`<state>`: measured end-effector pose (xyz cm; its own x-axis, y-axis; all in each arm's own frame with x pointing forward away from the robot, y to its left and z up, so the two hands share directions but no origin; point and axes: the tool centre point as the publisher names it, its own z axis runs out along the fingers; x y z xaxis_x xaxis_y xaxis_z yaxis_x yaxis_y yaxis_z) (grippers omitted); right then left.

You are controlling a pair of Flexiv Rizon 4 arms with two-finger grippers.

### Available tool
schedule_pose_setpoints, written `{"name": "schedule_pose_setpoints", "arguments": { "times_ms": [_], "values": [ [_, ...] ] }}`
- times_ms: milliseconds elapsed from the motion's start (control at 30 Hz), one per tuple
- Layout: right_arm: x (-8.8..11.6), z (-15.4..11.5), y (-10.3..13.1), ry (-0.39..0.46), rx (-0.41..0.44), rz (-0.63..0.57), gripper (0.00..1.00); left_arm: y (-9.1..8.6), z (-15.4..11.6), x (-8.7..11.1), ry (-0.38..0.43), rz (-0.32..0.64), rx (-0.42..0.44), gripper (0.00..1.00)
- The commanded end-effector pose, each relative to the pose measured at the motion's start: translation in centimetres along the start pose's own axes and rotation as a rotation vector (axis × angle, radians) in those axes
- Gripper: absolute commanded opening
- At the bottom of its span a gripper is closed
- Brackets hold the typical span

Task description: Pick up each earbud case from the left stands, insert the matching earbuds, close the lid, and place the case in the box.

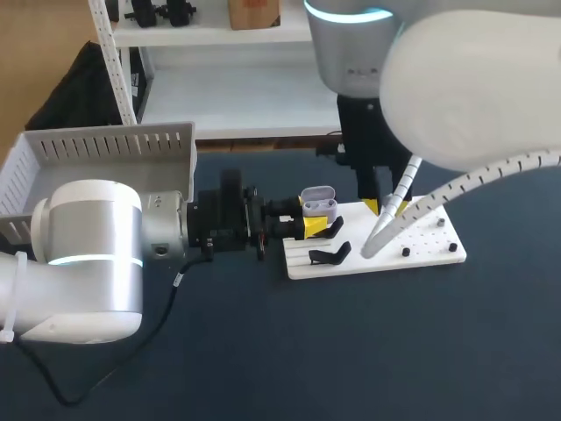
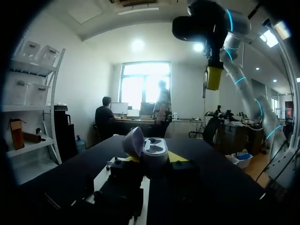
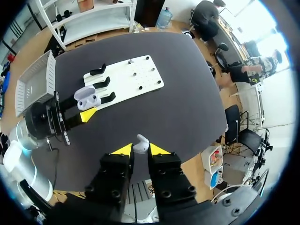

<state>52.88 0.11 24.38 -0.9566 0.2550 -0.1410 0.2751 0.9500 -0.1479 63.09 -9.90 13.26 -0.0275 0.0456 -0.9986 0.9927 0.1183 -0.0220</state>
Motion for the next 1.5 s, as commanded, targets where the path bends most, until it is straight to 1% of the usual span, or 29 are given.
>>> {"name": "schedule_pose_setpoints", "arguments": {
  "times_ms": [33,267,367,467,633,700,733,833,900,1067,1233,1400,1500],
  "values": [
    [0.2,0.0,-0.2,-0.005,-0.003,0.003,0.0,-0.1,0.0,0.1,-0.003,0.002,-0.005,0.0],
    [0.2,0.0,-0.2,-0.005,-0.003,0.003,0.0,-0.1,0.0,0.1,-0.003,0.002,-0.005,0.0],
    [0.4,-0.2,0.3,-0.004,-0.003,0.033,0.0,-0.1,0.0,0.1,-0.003,0.002,-0.005,0.0],
    [0.6,-0.5,0.3,0.003,-0.007,0.092,0.0,-0.1,0.0,0.1,-0.003,0.002,-0.005,0.0],
    [1.0,-0.9,0.7,-0.002,0.011,0.153,0.0,-0.1,0.0,0.1,-0.003,0.002,-0.005,0.0],
    [1.1,-1.0,1.3,-0.006,0.015,0.164,0.0,-0.1,0.0,0.1,-0.003,0.002,-0.005,0.0],
    [1.1,-1.1,1.7,-0.003,0.003,0.178,0.0,-0.1,0.0,0.1,-0.003,0.002,-0.005,0.0],
    [1.1,-1.0,3.0,-0.024,0.002,0.2,0.0,-0.1,0.0,0.1,-0.003,0.002,-0.005,0.0],
    [1.0,-0.9,4.0,-0.009,-0.018,0.196,0.0,-0.1,0.0,0.1,-0.003,0.002,-0.005,0.0],
    [0.7,-0.6,5.9,-0.003,-0.027,0.165,0.0,-0.1,0.0,0.1,-0.003,0.002,-0.005,0.0],
    [-0.2,0.2,7.1,-0.006,-0.019,0.121,0.0,-0.1,0.0,0.1,-0.003,0.002,-0.005,0.0],
    [-0.9,1.1,8.2,-0.014,-0.007,0.104,0.0,-0.1,0.0,0.1,-0.003,0.002,-0.005,0.0],
    [-1.4,1.8,8.6,-0.02,0.006,0.114,0.0,-0.1,0.0,0.1,-0.003,0.002,-0.005,0.0]
  ]
}}
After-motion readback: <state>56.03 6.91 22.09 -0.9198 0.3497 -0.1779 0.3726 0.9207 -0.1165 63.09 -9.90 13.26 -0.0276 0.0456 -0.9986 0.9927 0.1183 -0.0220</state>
